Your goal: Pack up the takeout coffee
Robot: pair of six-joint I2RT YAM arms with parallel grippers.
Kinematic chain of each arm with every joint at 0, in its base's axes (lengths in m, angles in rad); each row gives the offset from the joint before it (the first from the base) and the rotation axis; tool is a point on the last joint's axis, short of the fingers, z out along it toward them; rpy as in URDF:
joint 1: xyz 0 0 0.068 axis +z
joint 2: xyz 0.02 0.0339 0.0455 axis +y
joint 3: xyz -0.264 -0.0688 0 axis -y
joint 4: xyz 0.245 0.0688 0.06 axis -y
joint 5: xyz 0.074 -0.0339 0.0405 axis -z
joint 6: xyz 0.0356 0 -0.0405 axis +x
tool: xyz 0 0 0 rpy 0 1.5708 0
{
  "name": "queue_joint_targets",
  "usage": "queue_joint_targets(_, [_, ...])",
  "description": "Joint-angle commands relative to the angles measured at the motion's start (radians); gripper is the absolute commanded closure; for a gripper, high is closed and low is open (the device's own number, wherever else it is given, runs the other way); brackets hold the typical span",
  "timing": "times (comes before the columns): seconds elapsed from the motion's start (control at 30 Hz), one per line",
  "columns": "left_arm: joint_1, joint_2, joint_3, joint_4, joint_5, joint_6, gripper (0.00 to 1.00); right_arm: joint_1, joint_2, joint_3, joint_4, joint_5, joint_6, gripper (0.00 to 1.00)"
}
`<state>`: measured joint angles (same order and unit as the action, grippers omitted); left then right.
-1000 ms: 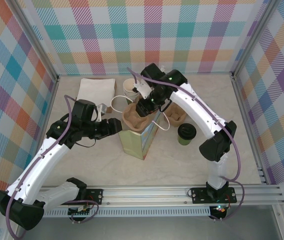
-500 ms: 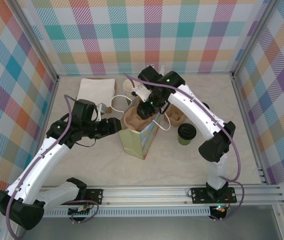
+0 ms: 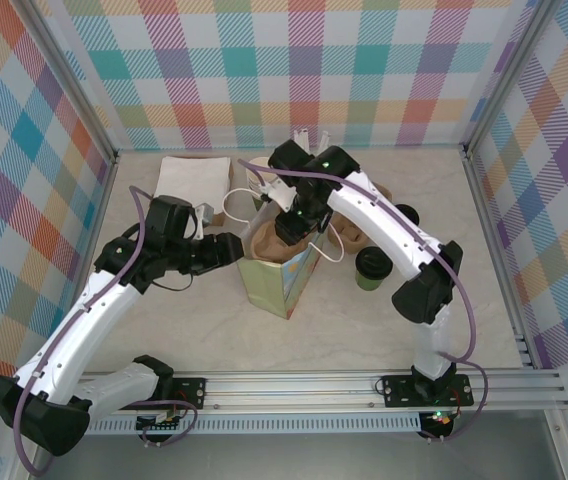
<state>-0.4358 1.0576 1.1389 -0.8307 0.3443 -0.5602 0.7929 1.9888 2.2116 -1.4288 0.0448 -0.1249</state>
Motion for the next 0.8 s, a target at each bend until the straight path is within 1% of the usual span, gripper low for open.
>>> queue_joint_targets(0.0, [0.015, 0.012, 0.025, 0.015, 0.014, 0.013, 0.42, 0.01, 0.032, 0.047, -0.072, 0.038, -0.024, 0.61])
queue_joint_targets(0.4, [0.015, 0.037, 0.04, 0.059, 0.058, 0.01, 0.43, 0.025, 0.095, 0.106, -0.129, 0.066, -0.025, 0.61])
queue_joint_targets(0.63, [0.015, 0.073, 0.071, 0.056, -0.001, 0.014, 0.43, 0.032, 0.088, 0.106, -0.119, 0.06, -0.028, 0.61])
queue_joint_targets(0.77, [0.015, 0.103, 0.095, 0.065, -0.014, 0.018, 0.43, 0.035, 0.085, 0.099, -0.12, 0.064, -0.032, 0.61])
